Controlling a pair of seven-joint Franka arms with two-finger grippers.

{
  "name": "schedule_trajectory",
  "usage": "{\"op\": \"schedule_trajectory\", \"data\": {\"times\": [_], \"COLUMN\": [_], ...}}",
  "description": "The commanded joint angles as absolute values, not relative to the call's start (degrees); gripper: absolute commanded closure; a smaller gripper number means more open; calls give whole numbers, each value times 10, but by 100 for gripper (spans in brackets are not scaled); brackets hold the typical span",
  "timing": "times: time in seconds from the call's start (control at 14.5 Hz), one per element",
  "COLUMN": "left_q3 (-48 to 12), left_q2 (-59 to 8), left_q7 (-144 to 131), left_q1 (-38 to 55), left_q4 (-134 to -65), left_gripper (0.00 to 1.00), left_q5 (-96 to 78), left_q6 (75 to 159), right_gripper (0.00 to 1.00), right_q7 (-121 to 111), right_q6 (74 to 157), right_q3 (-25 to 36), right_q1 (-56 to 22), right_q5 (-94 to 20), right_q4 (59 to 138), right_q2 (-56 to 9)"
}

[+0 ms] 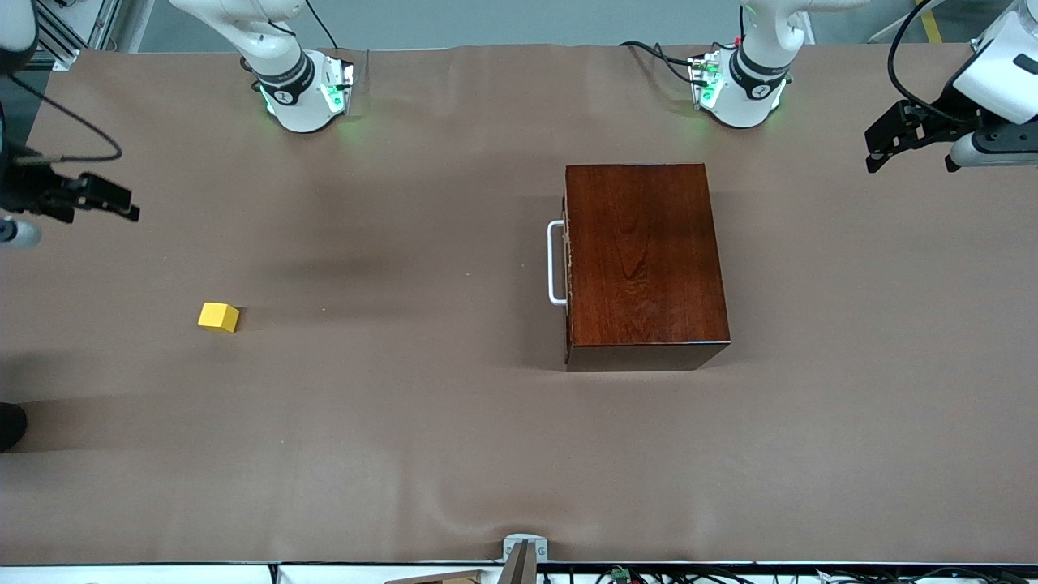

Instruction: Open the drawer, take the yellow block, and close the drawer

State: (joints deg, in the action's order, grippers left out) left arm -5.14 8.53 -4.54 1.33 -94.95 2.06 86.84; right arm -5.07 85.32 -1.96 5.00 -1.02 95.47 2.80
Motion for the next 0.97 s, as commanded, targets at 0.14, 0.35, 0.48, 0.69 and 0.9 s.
{"op": "schedule_trajectory", "data": {"times": [0.14, 0.35, 0.48, 0.69, 0.9], "left_q3": [-54, -54, -54, -55, -57], "left_q2": [77, 77, 78, 78, 73], "left_q7": [-27, -28, -28, -35, -40], "left_q1": [-11, -11, -11, -10, -6], "left_q4": [-935, -933, -932, -922, -918], "left_gripper": [0, 0, 0, 0, 0], "left_q5": [7, 6, 4, -10, -5], "left_q6": [841, 839, 839, 837, 836], "right_gripper": [0, 0, 0, 0, 0], "right_q7": [-49, -49, -48, -47, -52], "right_q6": [818, 817, 815, 815, 816], "right_q3": [-19, -18, -15, -16, -16], "right_q1": [20, 7, 11, 6, 8], "right_q5": [-14, -6, -4, -4, 17], "right_q4": [915, 890, 853, 853, 853], "right_q2": [35, 33, 26, 24, 23]}}
